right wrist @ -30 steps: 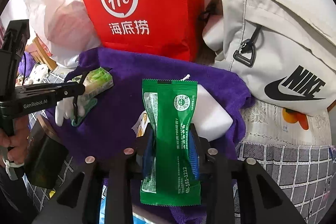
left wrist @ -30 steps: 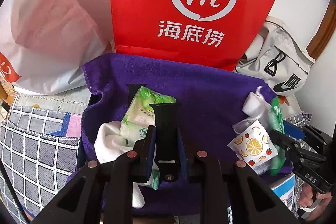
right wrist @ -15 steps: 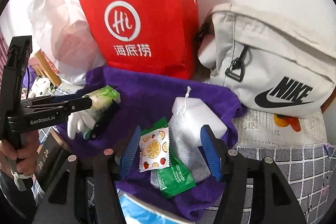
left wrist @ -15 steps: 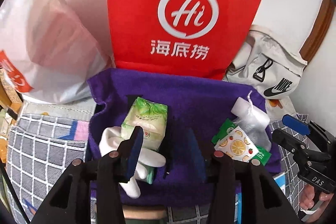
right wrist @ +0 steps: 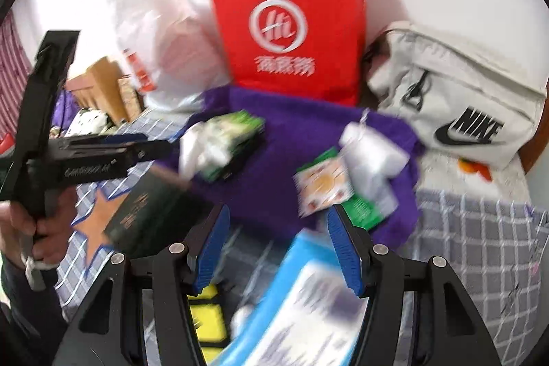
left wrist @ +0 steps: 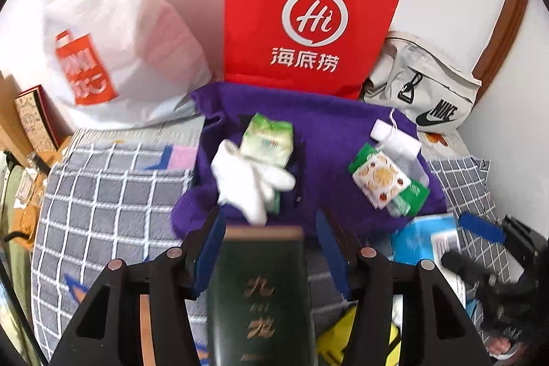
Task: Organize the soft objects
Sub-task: 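Set the dark green book down with the left tool while the right tool reaches out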
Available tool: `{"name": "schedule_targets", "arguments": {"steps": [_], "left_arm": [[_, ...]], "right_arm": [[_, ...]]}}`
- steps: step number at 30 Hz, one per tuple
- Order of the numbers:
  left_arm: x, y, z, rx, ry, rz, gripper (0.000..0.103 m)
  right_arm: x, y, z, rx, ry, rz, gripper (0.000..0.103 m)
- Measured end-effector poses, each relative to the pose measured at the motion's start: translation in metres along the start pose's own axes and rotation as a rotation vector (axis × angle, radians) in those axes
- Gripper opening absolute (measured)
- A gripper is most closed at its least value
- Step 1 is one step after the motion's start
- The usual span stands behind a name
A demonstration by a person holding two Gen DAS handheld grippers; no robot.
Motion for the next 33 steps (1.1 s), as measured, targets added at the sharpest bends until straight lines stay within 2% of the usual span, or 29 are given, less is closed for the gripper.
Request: {"name": "schedule_targets", "arguments": {"steps": [5,8,10,12,16,20,25,30,33], "left_arm": [[-0.014,-0.010,0.018,0.011,0.002,0.005,0.053],[-0.020,-0.015,0.025,0.011,0.004,0.017,0.053],[-0.024,-0.019,0.032,0.013,0.009,0.017,0.053],[-0.028,-0.024,0.040,0.014,0.012,0.015,0.053],[-0.032,-0.031,0.049,0.001,0.016,0.027,0.053],[-0.032,-0.033,0.054,-0.004,0.018,0.048,0.053],[-0.029,-0.036,0.058,-0.014,0.016,0.059,0.053],[-0.034,-0.038,0.061,-0.022,0.024,0.050,0.053],[-0.039,-0.040,0.064,-0.030,0.031,0.044,0.053]], "right_arm": [[-0.006,-0.038,0.027,-0.062,-0.039,0.000,0.059],[-0.005,-0.055,0.040,-0.128,-0.067,0.031,0.058],[-0.001,-0.060,0.045,-0.155,-0.087,0.077,0.052],[0.006,-0.063,0.049,-0.204,-0.113,0.111,0.037],[0.026,-0.069,0.055,-0.341,-0.192,0.165,0.031],[0.048,-0.074,0.065,-0.471,-0.296,0.210,0.014],[0.064,-0.084,0.075,-0.602,-0.384,0.255,0.014],[0.072,-0.084,0.075,-0.618,-0.387,0.267,0.011],[0.066,-0.077,0.071,-0.566,-0.355,0.243,0.008]]}}
Point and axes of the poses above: each gripper's, at about its wrist camera, not at the fingertips, and x roughly the way its jaws point, y to its right, z to its underside, the point moved 1 cm from there along x, roughly the way its jaws point, and after that the axes turned 5 degrees about -x, right-handed, at the moved point
